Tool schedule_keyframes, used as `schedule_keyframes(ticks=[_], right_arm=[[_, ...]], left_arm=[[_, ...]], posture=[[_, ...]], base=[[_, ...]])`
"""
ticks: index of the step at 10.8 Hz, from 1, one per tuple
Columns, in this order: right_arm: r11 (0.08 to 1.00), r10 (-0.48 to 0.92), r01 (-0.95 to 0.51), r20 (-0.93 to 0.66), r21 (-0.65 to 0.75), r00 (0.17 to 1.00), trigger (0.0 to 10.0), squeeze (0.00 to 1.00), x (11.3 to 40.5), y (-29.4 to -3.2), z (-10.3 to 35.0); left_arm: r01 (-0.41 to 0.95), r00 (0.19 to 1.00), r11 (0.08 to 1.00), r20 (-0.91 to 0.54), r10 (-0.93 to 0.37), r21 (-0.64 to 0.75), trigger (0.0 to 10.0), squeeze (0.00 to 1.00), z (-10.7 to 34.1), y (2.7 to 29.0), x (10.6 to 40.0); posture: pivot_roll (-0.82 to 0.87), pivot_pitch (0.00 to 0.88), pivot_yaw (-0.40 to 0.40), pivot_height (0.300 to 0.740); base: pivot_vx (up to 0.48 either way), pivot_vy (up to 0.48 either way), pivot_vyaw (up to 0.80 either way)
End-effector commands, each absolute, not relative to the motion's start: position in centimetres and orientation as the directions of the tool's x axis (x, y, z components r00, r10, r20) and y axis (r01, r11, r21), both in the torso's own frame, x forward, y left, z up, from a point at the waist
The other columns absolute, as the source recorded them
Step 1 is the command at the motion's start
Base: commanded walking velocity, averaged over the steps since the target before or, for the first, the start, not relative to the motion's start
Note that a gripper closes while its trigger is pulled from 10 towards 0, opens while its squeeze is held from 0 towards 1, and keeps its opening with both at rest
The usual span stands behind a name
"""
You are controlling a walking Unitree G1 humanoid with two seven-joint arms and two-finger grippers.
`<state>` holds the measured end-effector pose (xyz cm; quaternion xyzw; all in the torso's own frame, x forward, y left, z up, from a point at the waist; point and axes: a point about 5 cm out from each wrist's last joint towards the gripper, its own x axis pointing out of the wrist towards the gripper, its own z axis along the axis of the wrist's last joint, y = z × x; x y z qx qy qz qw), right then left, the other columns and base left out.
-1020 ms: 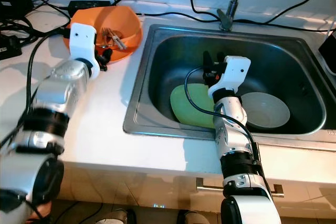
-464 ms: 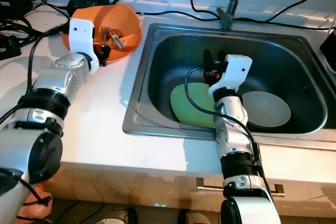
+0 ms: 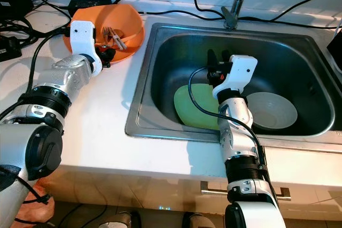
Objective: Kitchen organization
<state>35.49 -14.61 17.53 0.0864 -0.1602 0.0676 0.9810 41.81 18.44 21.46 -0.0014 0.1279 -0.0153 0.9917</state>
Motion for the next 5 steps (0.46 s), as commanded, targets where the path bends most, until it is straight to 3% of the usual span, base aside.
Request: schedule_keyframes(ticks=[1, 5], right_arm=[[0.974, 0.108, -0.154, 0.260, 0.165, 0.959, 10.0, 0.00, 35.2, -14.7, 15.7], [0.970, 0.126, -0.174, 0.258, 0.170, 0.958, 10.0, 0.00, 35.3, -14.4, 15.8]], left_arm=[[0.034, 0.927, 0.999, -0.373, -0.041, -0.026, 10.0, 0.00, 18.4, 18.7, 41.0], [0.044, 0.904, 0.997, -0.422, -0.066, -0.063, 10.0, 0.00, 17.3, 19.4, 39.9]], posture=[[0.06, 0.145, 0.012, 0.740], [0.09, 0.145, 0.004, 0.740]], base=[[0.000, 0.000, 0.00], [0.000, 0.000, 0.00]])
